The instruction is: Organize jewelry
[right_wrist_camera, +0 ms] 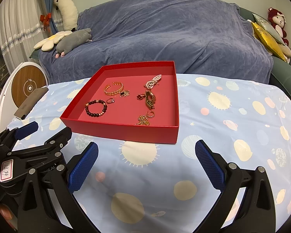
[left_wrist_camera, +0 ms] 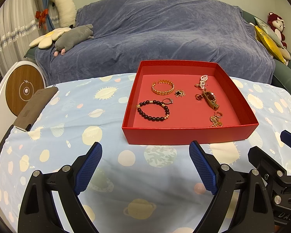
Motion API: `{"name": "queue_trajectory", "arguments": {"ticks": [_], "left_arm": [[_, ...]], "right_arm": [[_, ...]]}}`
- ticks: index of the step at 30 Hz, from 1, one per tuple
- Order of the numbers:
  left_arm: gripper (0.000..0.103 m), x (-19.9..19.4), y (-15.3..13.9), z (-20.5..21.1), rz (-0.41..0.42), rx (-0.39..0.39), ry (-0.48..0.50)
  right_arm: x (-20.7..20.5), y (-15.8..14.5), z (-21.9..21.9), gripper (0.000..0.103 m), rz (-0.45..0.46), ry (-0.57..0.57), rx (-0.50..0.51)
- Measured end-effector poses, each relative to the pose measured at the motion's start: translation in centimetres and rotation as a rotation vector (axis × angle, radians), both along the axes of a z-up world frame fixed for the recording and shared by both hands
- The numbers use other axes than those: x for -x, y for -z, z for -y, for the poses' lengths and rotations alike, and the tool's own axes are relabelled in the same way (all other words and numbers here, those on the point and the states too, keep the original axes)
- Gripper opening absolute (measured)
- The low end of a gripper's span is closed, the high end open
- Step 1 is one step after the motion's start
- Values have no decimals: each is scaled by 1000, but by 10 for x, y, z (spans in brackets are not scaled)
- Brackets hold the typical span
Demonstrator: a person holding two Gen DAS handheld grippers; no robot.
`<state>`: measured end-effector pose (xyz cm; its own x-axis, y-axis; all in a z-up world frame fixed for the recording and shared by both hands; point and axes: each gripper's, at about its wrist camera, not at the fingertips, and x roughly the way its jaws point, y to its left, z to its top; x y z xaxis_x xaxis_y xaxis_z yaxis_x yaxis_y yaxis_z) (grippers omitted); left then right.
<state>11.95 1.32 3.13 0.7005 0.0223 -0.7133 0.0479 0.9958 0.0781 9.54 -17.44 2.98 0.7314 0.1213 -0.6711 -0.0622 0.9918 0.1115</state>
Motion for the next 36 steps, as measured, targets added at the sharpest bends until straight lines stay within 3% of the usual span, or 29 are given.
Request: {"name": "queue_trajectory", "arguments": {"ticks": [19, 36], "left_arm": [[89, 3, -3, 3, 26, -35, -3], [89, 3, -1, 1, 11, -2, -6]], "right_arm": [[1, -1, 0, 98, 4, 8, -8], [1, -3, -5, 98, -1, 6, -12]]}}
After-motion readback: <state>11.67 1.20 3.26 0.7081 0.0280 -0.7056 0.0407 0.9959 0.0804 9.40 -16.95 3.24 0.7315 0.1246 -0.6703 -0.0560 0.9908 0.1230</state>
